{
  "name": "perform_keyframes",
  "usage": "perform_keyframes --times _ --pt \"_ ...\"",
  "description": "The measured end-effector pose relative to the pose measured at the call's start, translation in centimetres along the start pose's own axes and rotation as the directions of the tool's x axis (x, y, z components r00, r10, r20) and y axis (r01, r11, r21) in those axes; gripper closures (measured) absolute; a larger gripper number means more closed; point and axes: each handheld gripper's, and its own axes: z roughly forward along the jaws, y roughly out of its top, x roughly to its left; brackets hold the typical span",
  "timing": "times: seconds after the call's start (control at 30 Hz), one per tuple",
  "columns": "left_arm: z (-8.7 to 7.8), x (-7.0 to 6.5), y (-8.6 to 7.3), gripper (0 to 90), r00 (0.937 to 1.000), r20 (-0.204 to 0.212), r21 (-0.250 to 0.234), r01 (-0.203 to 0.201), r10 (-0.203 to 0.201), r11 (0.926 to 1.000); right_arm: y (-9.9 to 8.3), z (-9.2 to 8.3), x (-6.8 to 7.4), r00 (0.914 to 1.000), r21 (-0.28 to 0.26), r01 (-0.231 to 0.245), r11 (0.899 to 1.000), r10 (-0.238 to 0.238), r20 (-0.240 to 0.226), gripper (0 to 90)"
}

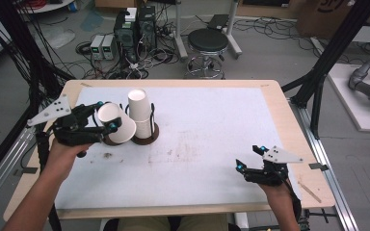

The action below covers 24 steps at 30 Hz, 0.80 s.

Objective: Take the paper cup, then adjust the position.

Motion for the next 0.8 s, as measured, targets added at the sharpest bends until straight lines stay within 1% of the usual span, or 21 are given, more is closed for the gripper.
perform_keyframes --times 0.13,0.2,0.23,0.27,0.33,0.5,0.6,0.67,0.77,0.8 --pt "0.9 -0.8 -1.6 33.0 0.9996 0.026 0.032 -0.011 0.01 0.9994 0.1 0.2 0.3 0.9998 0.002 0.008 1.0 -0.008 -0.016 19.4" --pt "1.4 -1.1 -2.3 33.0 0.9992 0.039 0.043 -0.004 0.002 0.9991 0.1 0.3 0.4 0.9996 0.002 0.015 1.0 -0.015 -0.025 19.4" --pt "1.4 -1.1 -2.3 33.0 0.9992 0.039 0.043 -0.004 0.002 0.9991 0.1 0.3 0.4 0.9996 0.002 0.015 1.0 -0.015 -0.025 19.4" --pt "1.9 -1.3 -2.9 33.0 0.9987 0.05 0.047 0.004 -0.006 0.9989 0.2 0.3 0.5 0.9993 -0.002 0.018 1.0 -0.018 -0.034 19.4" --pt "2.4 -1.6 -3.3 33.0 0.9979 0.064 0.048 0.009 -0.012 0.9988 0.2 0.3 0.5 0.9989 -0.007 0.023 1.0 -0.023 -0.041 19.3" --pt "3.7 -2.0 -3.9 33.0 0.9952 0.096 0.062 0.011 -0.017 0.998 0.5 0.5 0.9 0.9957 -0.018 0.03 0.999 -0.032 -0.087 19.3" --pt "4.6 -2.3 -4.3 33.0 0.9932 0.113 0.069 0.018 -0.025 0.9975 0.8 0.8 1.2 0.9927 -0.026 0.035 0.999 -0.037 -0.115 19.3" --pt "5.1 -2.4 -4.6 33.0 0.9918 0.125 0.072 0.016 -0.025 0.9973 0.9 1.1 1.5 0.9878 -0.025 0.042 0.999 -0.045 -0.149 19.3" --pt "5.5 -2.6 -4.8 33.0 0.9906 0.134 0.073 0.017 -0.027 0.9972 1.1 1.4 1.9 0.9817 -0.026 0.05 0.998 -0.054 -0.183 19.3" --pt "5.9 -2.7 -5.0 33.0 0.9892 0.144 0.075 0.015 -0.026 0.997 1.1 1.5 2.1 0.9797 -0.025 0.056 0.998 -0.06 -0.192 19.3"
